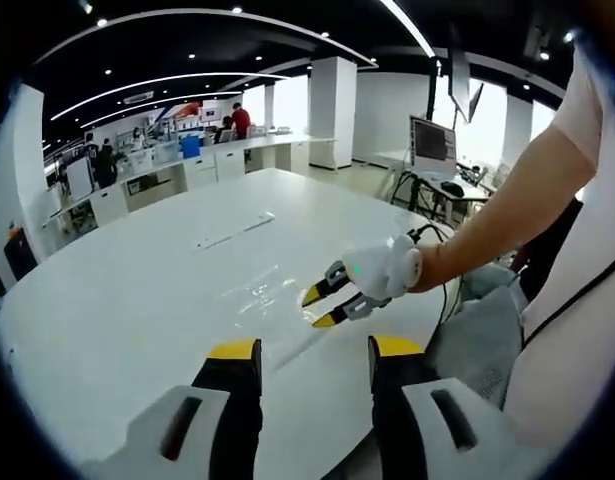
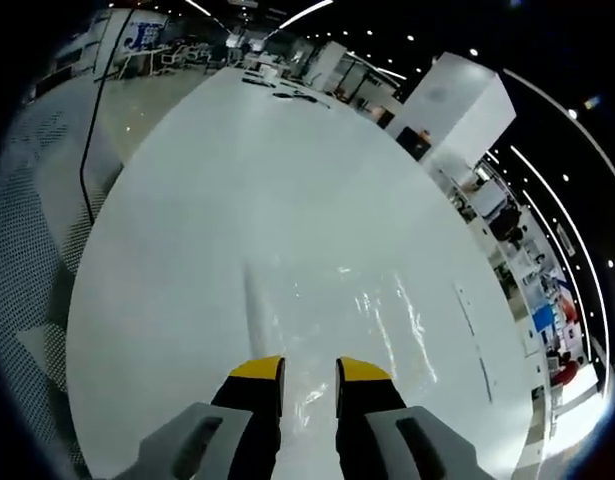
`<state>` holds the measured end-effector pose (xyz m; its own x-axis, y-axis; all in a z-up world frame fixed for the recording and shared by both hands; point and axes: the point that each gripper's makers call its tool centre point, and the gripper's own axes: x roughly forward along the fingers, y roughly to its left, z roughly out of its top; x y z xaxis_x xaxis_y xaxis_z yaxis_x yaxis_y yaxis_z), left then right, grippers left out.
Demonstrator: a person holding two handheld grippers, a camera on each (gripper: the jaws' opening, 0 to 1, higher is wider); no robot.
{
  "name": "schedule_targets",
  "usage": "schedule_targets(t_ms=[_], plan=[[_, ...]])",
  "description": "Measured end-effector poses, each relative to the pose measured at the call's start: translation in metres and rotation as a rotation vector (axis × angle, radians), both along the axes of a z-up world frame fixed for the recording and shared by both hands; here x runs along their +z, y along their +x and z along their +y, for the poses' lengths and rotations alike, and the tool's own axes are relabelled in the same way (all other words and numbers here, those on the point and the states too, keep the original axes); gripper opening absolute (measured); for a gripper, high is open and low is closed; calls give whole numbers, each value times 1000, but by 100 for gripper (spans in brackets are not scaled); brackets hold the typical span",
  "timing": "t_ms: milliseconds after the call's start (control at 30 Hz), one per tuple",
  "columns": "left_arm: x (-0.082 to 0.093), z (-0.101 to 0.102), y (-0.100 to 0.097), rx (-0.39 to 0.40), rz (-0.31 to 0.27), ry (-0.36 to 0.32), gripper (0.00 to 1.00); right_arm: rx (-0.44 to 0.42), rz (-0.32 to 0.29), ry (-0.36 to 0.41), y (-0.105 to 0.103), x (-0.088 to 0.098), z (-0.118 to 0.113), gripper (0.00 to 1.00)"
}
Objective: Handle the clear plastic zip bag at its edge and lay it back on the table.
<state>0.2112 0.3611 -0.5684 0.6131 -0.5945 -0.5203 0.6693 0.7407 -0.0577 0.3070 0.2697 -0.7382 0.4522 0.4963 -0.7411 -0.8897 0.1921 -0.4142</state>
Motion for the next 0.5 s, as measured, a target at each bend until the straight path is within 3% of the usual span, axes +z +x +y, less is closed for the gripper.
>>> schedule_targets(t_ms=[500], plan=[[2,-1,-1,-2,-15,-3,41,-37,19,42,-12,6,-11,22]])
